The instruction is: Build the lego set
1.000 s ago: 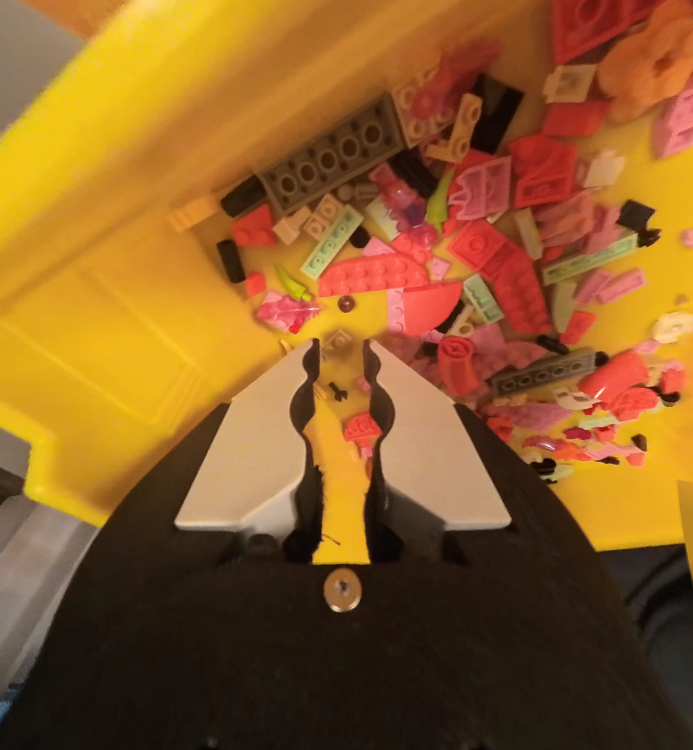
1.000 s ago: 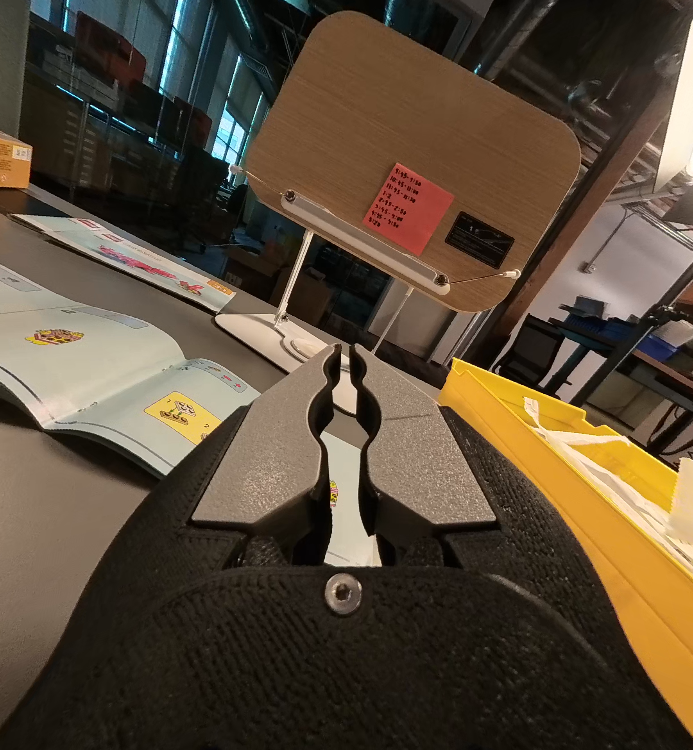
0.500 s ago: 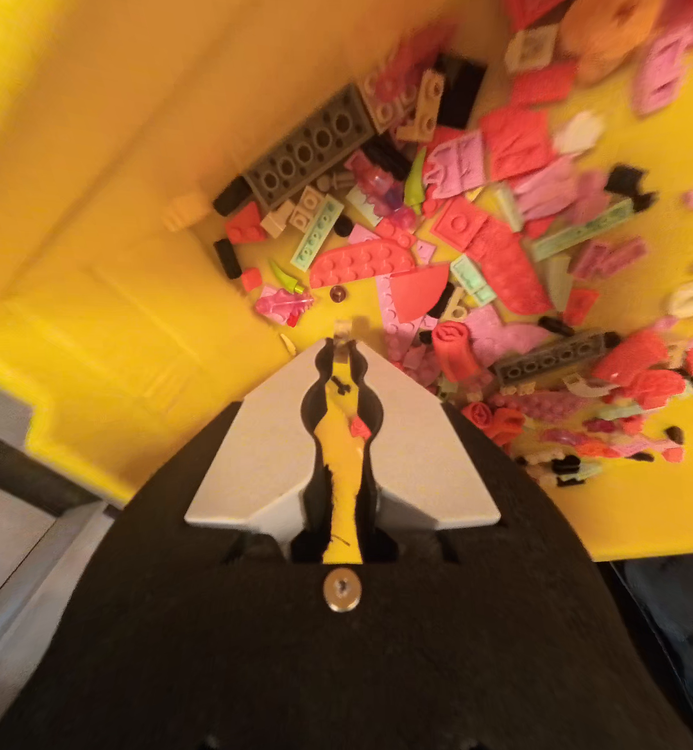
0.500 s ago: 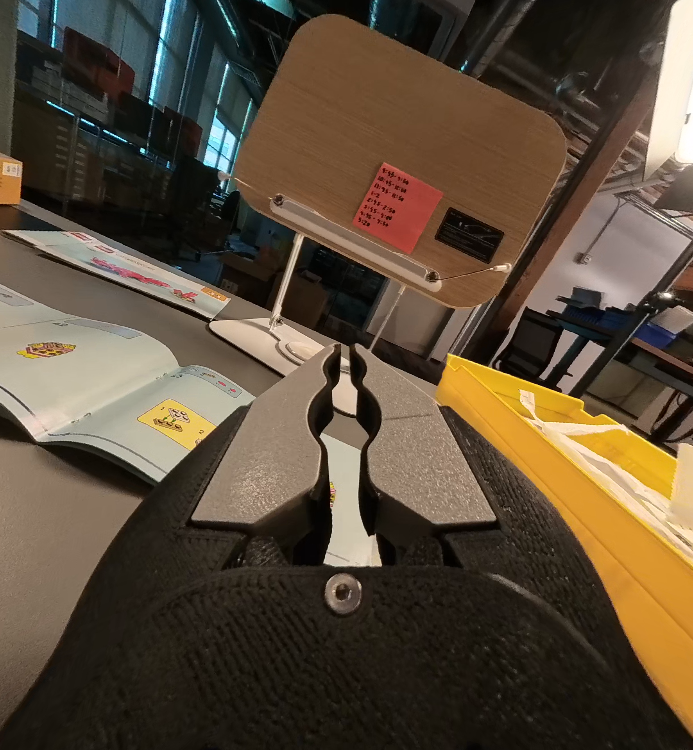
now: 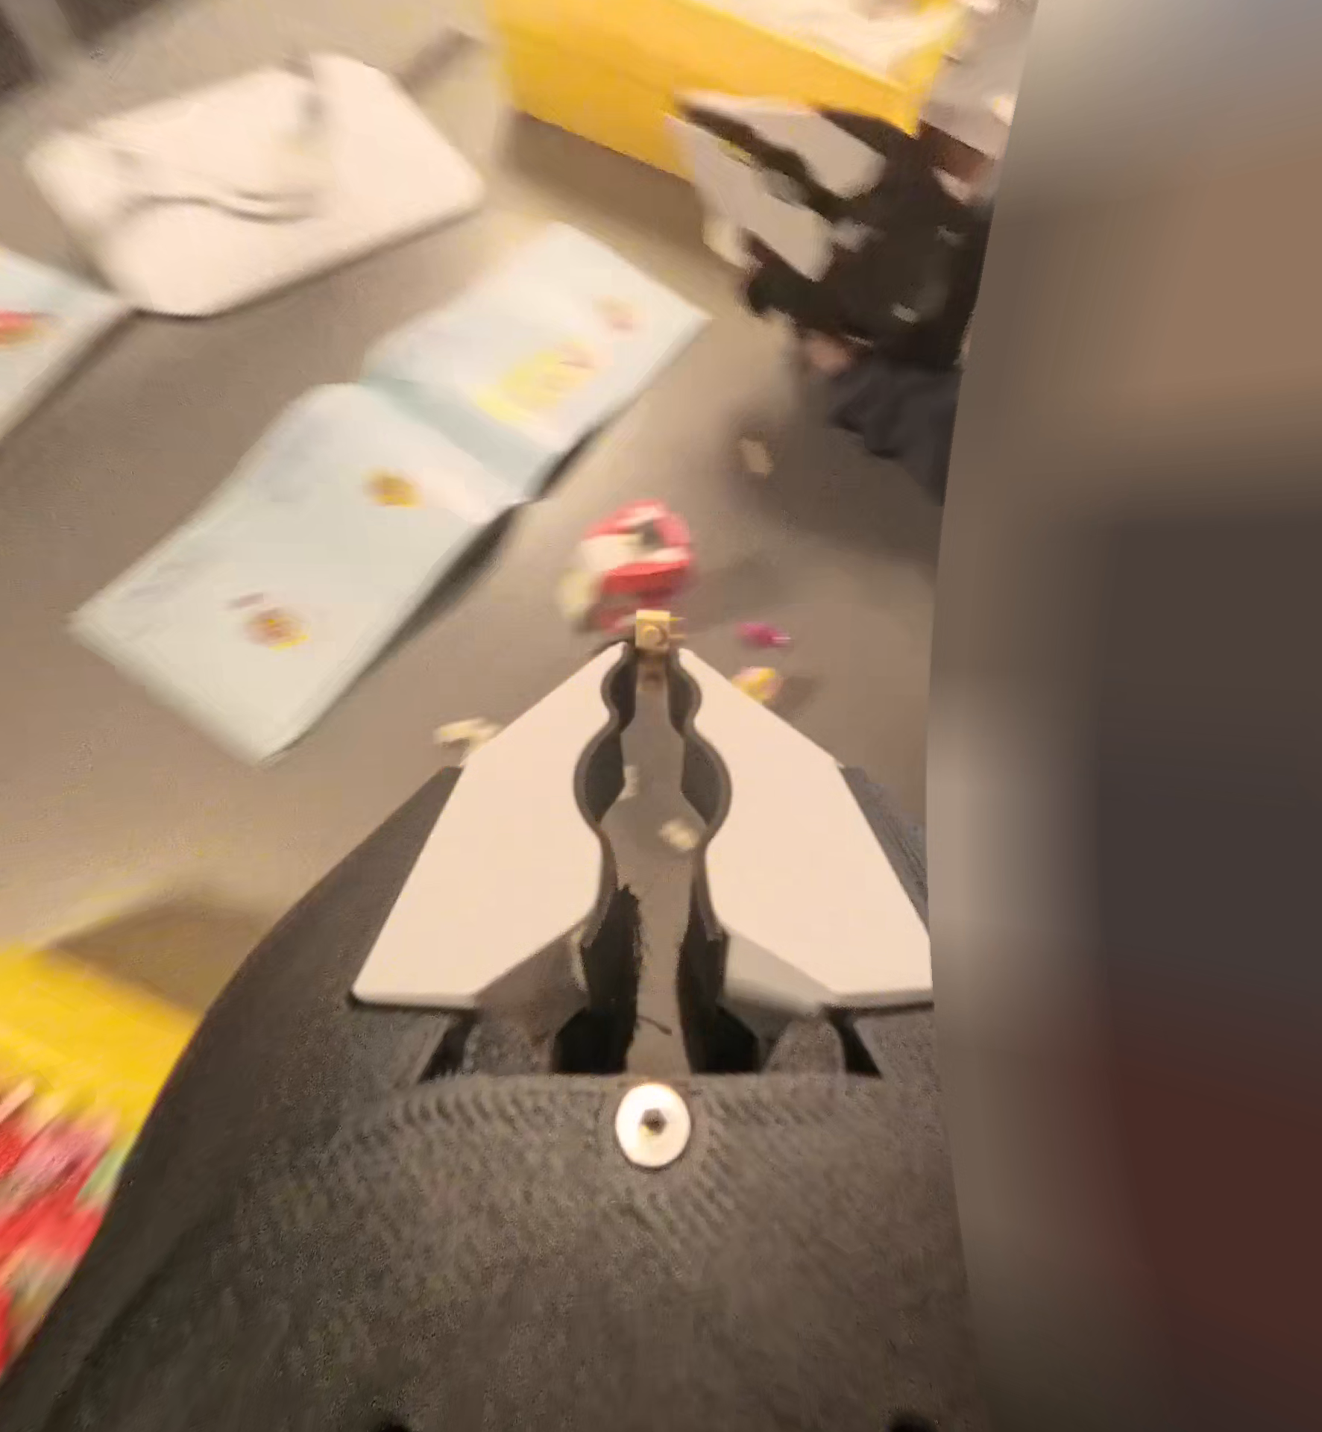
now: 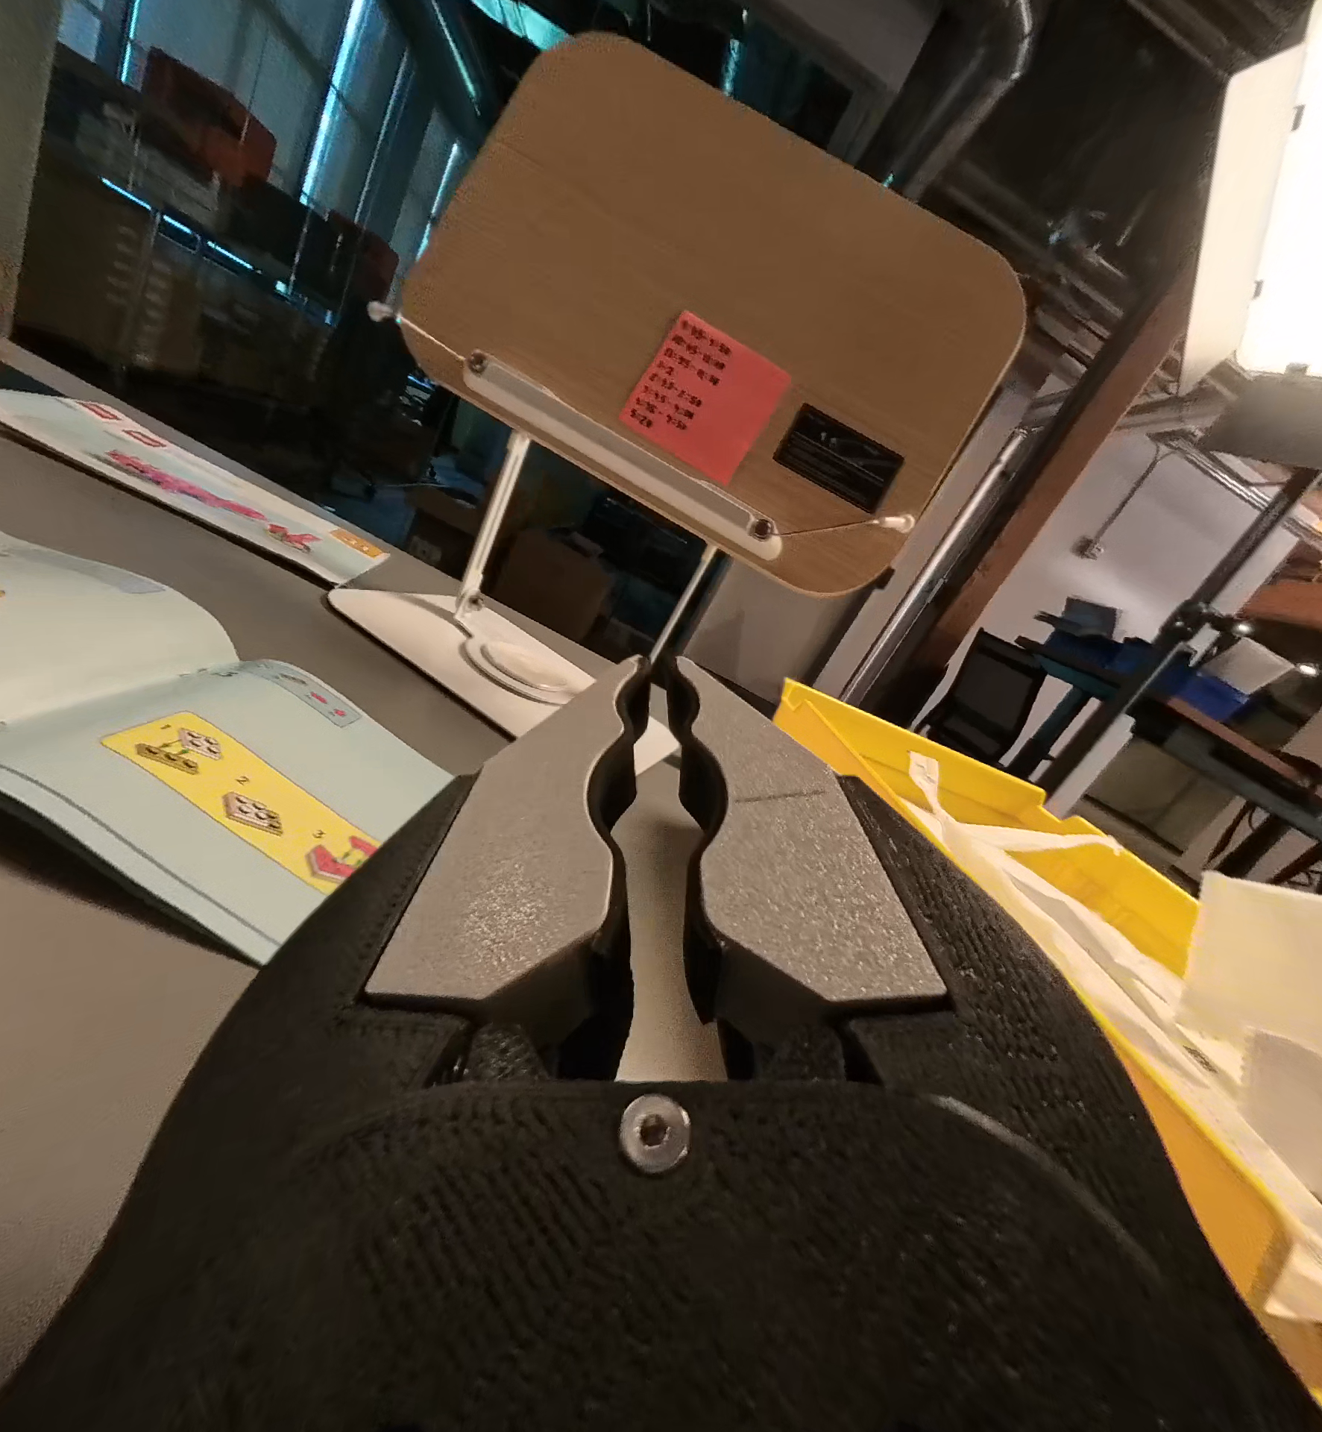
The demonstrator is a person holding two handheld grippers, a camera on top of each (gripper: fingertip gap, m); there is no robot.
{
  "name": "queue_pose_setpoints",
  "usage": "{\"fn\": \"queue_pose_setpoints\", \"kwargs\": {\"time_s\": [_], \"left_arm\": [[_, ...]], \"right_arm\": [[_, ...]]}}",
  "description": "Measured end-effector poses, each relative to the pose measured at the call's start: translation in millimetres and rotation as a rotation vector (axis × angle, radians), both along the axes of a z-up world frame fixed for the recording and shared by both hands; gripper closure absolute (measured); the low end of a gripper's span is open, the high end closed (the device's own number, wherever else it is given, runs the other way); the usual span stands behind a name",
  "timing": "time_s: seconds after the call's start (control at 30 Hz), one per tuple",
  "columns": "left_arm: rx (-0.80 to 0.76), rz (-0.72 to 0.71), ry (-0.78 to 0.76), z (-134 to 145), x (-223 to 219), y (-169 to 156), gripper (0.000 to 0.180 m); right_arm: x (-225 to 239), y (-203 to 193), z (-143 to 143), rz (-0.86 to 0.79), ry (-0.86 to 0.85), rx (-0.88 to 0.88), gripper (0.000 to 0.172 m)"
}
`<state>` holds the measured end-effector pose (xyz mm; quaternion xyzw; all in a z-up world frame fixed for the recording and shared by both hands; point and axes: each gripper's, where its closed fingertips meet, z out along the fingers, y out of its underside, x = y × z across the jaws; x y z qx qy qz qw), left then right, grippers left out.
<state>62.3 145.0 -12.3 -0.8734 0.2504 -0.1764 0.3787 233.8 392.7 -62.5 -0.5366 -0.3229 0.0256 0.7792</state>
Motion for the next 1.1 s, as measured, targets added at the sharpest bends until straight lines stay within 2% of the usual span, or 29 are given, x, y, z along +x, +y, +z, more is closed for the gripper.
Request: {"fn": "queue_pose_setpoints", "kwargs": {"time_s": [0.1, 0.2, 0.33, 0.53, 0.63, 0.73, 0.8, 0.97, 1.1], "left_arm": [[-0.117, -0.212, -0.016, -47.1, 85.9, 2.5, 0.174], [-0.223, -0.300, 0.009, -91.9, 140.6, 12.3, 0.174], [-0.253, -0.280, 0.123, -135.2, 173.5, 38.8, 0.174], [-0.318, -0.205, 0.228, -171.7, 178.4, 58.3, 0.174], [-0.310, -0.181, 0.216, -172.6, 182.6, 63.8, 0.174], [-0.290, -0.190, 0.211, -170.3, 185.3, 66.2, 0.152], [-0.230, -0.183, 0.215, -160.6, 180.9, 67.7, 0.144], [-0.049, -0.108, 0.087, -101.6, 143.3, 52.2, 0.126], [0.050, -0.035, -0.112, -45.4, 100.4, 22.5, 0.100]], "right_arm": [[11.7, 8.3, 0.1, 0.004, 0.023, -0.012, 0.170], [20.0, 16.0, 0.2, 0.006, 0.061, -0.034, 0.170], [17.0, 16.9, 0.2, 0.048, 0.069, -0.040, 0.170], [10.1, 16.2, -0.2, 0.102, 0.054, -0.036, 0.170], [14.8, 19.1, 1.5, 0.096, 0.078, -0.043, 0.170], [17.1, 19.4, 2.2, 0.093, 0.088, -0.046, 0.170], [17.2, 18.3, 2.0, 0.092, 0.080, -0.041, 0.170], [17.4, 15.8, 2.0, 0.091, 0.068, -0.031, 0.170], [14.4, 13.8, 1.2, 0.090, 0.039, -0.017, 0.170]]}}
